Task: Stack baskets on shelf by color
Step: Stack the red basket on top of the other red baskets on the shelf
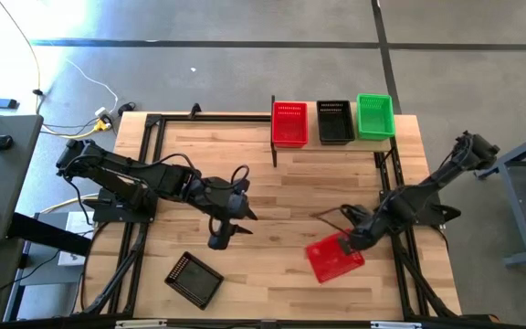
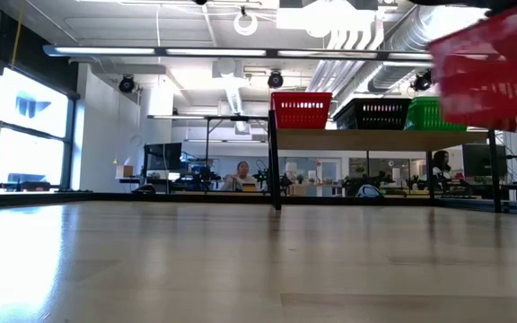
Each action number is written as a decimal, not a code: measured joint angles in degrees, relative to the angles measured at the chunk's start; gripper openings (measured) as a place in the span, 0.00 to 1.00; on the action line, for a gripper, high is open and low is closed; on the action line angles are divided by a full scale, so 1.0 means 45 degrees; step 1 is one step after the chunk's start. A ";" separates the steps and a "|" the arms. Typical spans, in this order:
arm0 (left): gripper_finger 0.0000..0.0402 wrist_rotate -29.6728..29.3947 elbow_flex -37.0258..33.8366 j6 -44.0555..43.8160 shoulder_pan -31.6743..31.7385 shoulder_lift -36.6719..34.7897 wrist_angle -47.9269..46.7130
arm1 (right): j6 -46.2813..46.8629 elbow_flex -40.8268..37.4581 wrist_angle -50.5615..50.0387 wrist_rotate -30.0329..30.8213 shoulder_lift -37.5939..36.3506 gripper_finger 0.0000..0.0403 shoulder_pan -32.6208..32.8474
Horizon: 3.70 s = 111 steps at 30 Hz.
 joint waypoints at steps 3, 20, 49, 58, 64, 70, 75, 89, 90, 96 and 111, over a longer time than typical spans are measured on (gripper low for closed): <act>0.44 0.0002 0.0000 0.0422 0.0000 0.0010 0.0024 | -0.0317 0.0455 -0.0027 0.0385 0.0000 0.00 -0.0614; 0.44 0.0002 0.0000 0.3185 -0.0893 0.0010 0.0093 | -0.4556 0.4596 -0.0536 0.0453 0.3437 0.00 -0.3640; 0.44 -0.3218 -0.0006 0.5260 -0.1617 0.1023 -0.1605 | -0.7683 0.8292 -0.1026 -0.0637 0.6402 0.00 -0.5722; 0.38 -0.3343 -0.0004 0.5773 -0.1578 0.1389 -0.2171 | -0.7654 0.8292 -0.0491 -0.1017 0.6402 0.00 -0.5717; 0.24 -0.3725 -0.0010 0.6038 -0.1598 0.1534 -0.2335 | -0.7660 0.8278 -0.0175 -0.1029 0.6397 0.00 -0.5722; 0.06 -0.3646 -0.0010 0.6625 -0.1634 0.1540 -0.2551 | -0.7751 0.8278 -0.0026 -0.0977 0.6373 0.00 -0.5725; 0.02 -0.3393 -0.0010 0.6618 -0.1716 0.1540 -0.2598 | -0.8183 0.8278 0.0184 -0.0798 0.6373 0.00 -0.5712; 0.00 -0.4060 -0.0005 0.6290 -0.2380 0.1540 -0.2805 | -0.8328 0.8278 0.0505 0.0188 0.6339 0.26 -0.5734; 0.00 -0.4108 -0.0005 0.6224 -0.2417 0.1540 -0.2855 | -0.8328 0.8278 0.0456 0.0120 0.6339 0.28 -0.5806; 0.00 -0.4162 -0.0005 0.5859 -0.2415 0.1540 -0.2900 | -0.8559 0.8278 0.0119 0.0939 0.6096 0.36 -0.6221; 0.00 -0.4253 -0.0005 0.5474 -0.0972 0.1511 -0.2650 | -1.0420 0.8278 0.0050 0.2985 0.3754 0.36 -0.7031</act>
